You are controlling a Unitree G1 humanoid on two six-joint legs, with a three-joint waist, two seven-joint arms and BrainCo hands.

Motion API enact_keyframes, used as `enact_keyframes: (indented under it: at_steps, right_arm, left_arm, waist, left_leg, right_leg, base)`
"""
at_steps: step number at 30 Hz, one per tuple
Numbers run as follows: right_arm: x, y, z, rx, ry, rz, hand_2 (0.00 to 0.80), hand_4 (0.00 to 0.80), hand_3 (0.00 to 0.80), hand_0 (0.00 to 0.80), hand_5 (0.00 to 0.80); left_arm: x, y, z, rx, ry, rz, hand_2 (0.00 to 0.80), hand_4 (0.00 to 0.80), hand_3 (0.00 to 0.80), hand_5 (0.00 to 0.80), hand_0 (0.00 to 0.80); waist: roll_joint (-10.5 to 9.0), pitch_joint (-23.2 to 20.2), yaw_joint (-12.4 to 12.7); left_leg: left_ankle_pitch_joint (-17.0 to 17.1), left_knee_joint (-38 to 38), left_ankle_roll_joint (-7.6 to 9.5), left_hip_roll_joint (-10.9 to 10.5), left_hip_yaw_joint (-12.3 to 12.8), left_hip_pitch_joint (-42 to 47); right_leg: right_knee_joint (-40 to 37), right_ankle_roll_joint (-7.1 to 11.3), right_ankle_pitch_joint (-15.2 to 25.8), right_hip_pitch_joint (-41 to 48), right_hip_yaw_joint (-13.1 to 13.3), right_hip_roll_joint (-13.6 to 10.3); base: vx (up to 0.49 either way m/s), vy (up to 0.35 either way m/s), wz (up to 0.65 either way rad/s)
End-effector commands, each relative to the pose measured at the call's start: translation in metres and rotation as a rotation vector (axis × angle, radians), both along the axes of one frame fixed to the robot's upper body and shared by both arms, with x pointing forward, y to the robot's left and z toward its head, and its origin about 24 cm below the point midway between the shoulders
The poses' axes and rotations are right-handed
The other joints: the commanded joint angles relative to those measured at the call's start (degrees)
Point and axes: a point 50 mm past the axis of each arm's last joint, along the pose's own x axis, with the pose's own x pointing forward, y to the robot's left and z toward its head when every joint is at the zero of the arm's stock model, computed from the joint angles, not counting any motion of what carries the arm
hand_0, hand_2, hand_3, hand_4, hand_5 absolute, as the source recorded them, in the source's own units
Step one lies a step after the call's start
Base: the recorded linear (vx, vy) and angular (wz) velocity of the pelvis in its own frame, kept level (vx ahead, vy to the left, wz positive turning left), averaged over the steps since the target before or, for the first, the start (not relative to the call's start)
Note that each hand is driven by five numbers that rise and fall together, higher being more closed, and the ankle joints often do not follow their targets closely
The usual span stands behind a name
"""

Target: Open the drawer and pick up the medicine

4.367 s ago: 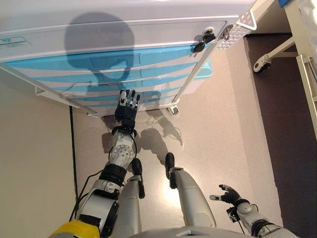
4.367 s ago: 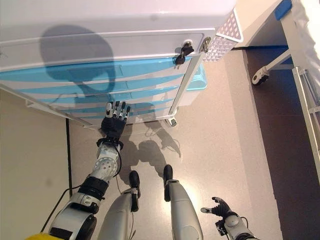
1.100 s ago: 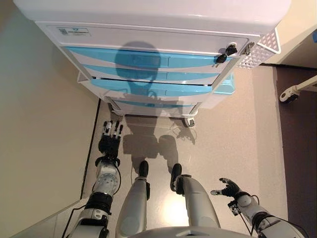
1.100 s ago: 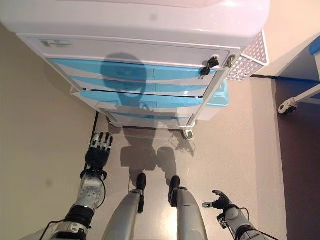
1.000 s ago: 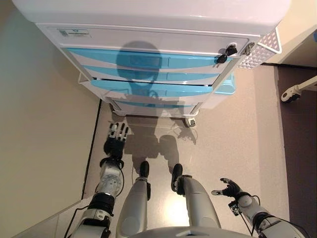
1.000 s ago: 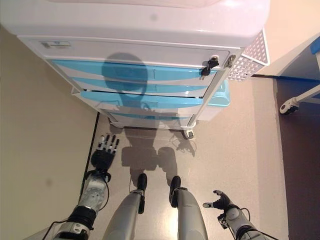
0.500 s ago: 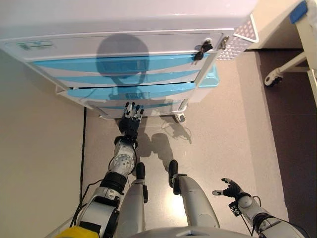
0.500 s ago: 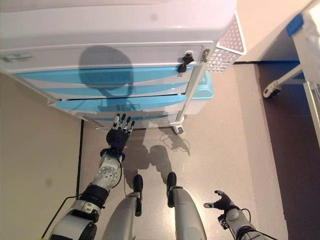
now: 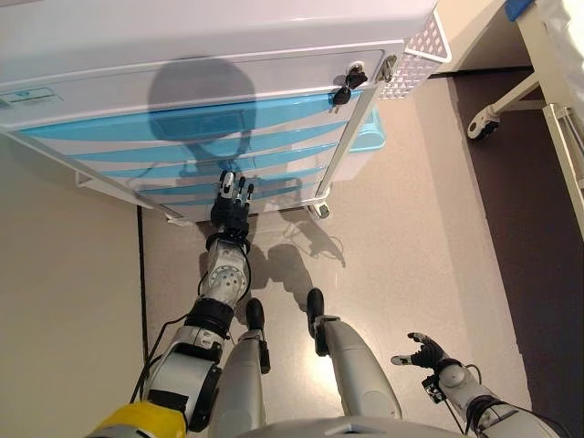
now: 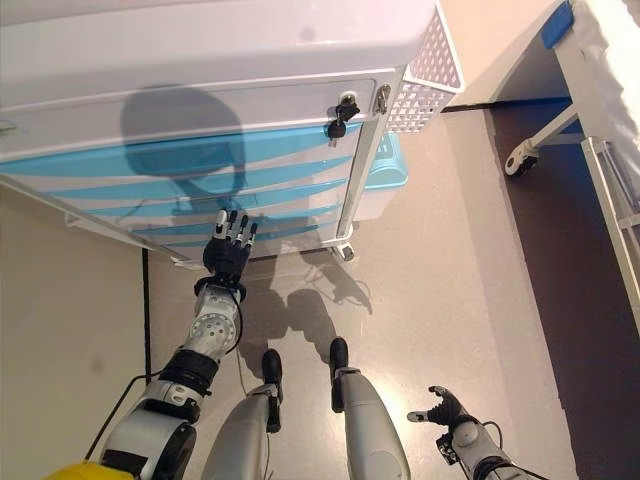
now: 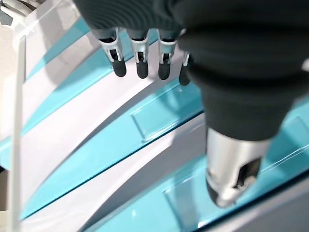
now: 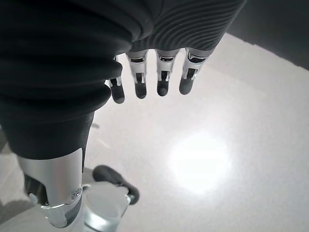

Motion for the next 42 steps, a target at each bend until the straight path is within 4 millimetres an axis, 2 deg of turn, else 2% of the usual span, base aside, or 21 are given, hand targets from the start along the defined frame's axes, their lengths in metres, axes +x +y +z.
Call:
enact_keyframes:
  at_steps: [1,11,16,17,18,19,20,21,22,23,24,25,36,42]
  right_arm:
    - [-0.013,-0.011,-0.001,-0.027,0.039,-0.007,0.0,0.0,0.0,0.0,0.0]
    - [-0.015,-0.013,-0.002,-0.031,0.061,0.02,0.0,0.0,0.0,0.0,0.0]
    - [-0.016,-0.014,-0.002,-0.038,0.068,0.034,0.0,0.0,0.0,0.0,0.0]
    - [-0.017,-0.014,-0.002,-0.04,0.071,0.042,0.0,0.0,0.0,0.0,0.0]
    - [-0.017,-0.014,-0.002,-0.04,0.073,0.042,0.0,0.0,0.0,0.0,0.0]
    - [-0.018,-0.015,-0.002,-0.044,0.081,0.049,0.0,0.0,0.0,0.0,0.0]
    - [-0.019,-0.016,-0.002,-0.044,0.082,0.051,0.0,0.0,0.0,0.0,0.0]
    - [-0.019,-0.016,-0.002,-0.046,0.085,0.057,0.0,0.0,0.0,0.0,0.0]
    - [-0.019,-0.016,-0.003,-0.046,0.088,0.062,0.0,0.0,0.0,0.0,0.0]
    - [-0.02,-0.016,-0.003,-0.046,0.09,0.062,0.0,0.0,0.0,0.0,0.0]
    - [-0.02,-0.015,-0.003,-0.044,0.091,0.067,0.0,0.0,0.0,0.0,0.0]
    - [-0.019,-0.014,-0.003,-0.043,0.09,0.073,0.0,0.0,0.0,0.0,0.0]
    - [-0.019,-0.012,-0.004,-0.052,0.105,0.099,0.0,0.0,0.0,0.0,0.0]
    - [-0.019,-0.012,-0.005,-0.057,0.107,0.099,0.0,0.0,0.0,0.0,0.0]
  left_arm:
    - [0.026,0.001,0.087,0.071,-0.305,0.027,0.0,0.0,0.0,0.0,0.0]
    - [0.022,0.013,0.125,0.074,-0.458,0.077,0.0,0.0,0.0,0.0,0.0]
    - [0.018,0.013,0.141,0.075,-0.533,0.074,0.0,0.0,0.0,0.0,0.0]
    - [0.016,0.013,0.151,0.078,-0.579,0.068,0.0,0.0,0.0,0.0,0.0]
    - [0.016,0.013,0.151,0.078,-0.578,0.068,0.0,0.0,0.0,0.0,0.0]
    - [0.012,0.01,0.161,0.078,-0.632,0.052,0.0,0.0,0.0,0.0,0.0]
    - [0.012,0.009,0.163,0.076,-0.644,0.049,0.0,0.0,0.0,0.0,0.0]
    - [0.011,0.008,0.165,0.076,-0.655,0.044,0.0,0.0,0.0,0.0,0.0]
    - [0.011,0.008,0.167,0.073,-0.665,0.038,0.0,0.0,0.0,0.0,0.0]
    - [0.011,0.008,0.166,0.073,-0.663,0.037,0.1,0.1,0.1,0.1,0.1]
    - [0.01,0.008,0.171,0.067,-0.681,0.04,0.765,0.765,0.765,0.765,0.765]
    - [0.009,0.007,0.173,0.066,-0.693,0.037,0.8,0.8,0.8,0.8,0.8]
    - [0.004,0.005,0.176,0.073,-0.722,0.027,0.8,0.8,0.8,0.8,0.8]
    - [0.005,0.009,0.161,0.069,-0.669,0.033,0.8,0.8,0.8,0.8,0.8]
  waist:
    - [0.45,-2.51,-0.63]
    - [0.83,-2.77,-0.22]
    - [0.99,-3.32,0.05]
    - [0.83,-3.39,0.11]
    - [1.0,-3.69,0.15]
    - [0.97,-4.0,0.28]
    - [0.77,-3.75,0.27]
    - [0.9,-4.17,0.34]
    - [0.74,-4.01,0.34]
    - [0.91,-4.31,0.38]
    - [0.63,-4.09,0.39]
    - [0.6,-4.14,0.41]
    - [0.35,-3.32,1.16]
    - [0.41,-2.87,1.57]
  left_leg:
    - [-3.47,4.13,3.26,-1.54,1.07,-2.36]
    - [-3.42,3.87,3.12,-1.88,0.72,-2.61]
    - [-3.24,3.21,3.0,-1.98,0.36,-2.37]
    - [-1.33,2.66,3.17,-2.05,0.86,-2.9]
    - [-2.94,2.65,2.88,-2.1,0.2,-2.19]
    - [-2.83,2.11,2.87,-2.16,0.02,-1.66]
    - [-1.19,2.08,3.16,-2.15,0.65,-2.28]
    - [-2.84,2.04,2.91,-2.27,-0.01,-1.43]
    - [-1.24,1.93,3.19,-2.28,0.67,-1.97]
    - [-2.87,1.94,2.91,-2.32,0.01,-1.25]
    - [-1.25,1.76,3.18,-2.37,0.66,-1.66]
    - [-1.18,1.65,3.2,-2.38,0.65,-1.56]
    - [-0.07,-0.02,3.14,-2.66,0.17,-0.46]
    - [0.08,0.37,3.05,-2.88,-0.15,-0.44]
  right_leg:
    - [0.38,3.46,1.98,1.08,0.2,-0.13]
    - [0.33,3.5,1.93,1.04,-0.09,-0.19]
    - [-0.36,3.58,2.21,1.37,-0.25,-0.17]
    - [-1.22,3.31,3.99,1.14,-0.76,-0.43]
    - [-0.88,3.67,2.52,1.68,-0.38,-0.24]
    - [-1.2,3.79,2.68,2.12,-0.51,-0.32]
    - [-1.58,3.43,4.18,1.68,-0.92,-0.54]
    - [-1.28,3.83,2.76,2.36,-0.47,-0.37]
    - [-1.66,3.48,4.26,1.96,-0.91,-0.55]
    - [-1.3,3.84,2.78,2.49,-0.52,-0.35]
    - [-1.88,3.47,4.27,2.34,-0.91,-0.56]
    - [-1.88,3.5,4.4,2.36,-0.9,-0.59]
    - [-2.02,3.54,4.65,3.27,-1.48,-1.03]
    - [-1.48,3.25,4.18,3.49,-1.98,-1.15]
  base:
    - [0.033,-0.002,-0.08]
    - [0.012,0.0,-0.03]
    - [-0.019,-0.001,0.0]
    - [0.0,0.0,0.0]
    - [0.016,-0.005,0.04]
    - [0.012,-0.007,0.04]
    - [0.015,-0.004,0.05]
    - [-0.093,-0.003,0.03]
    - [0.109,0.012,0.04]
    - [-0.098,0.003,0.03]
    - [0.0,0.0,0.0]
    - [-0.103,0.003,0.02]
    - [-0.004,0.0,0.0]
    - [0.0,0.0,0.0]
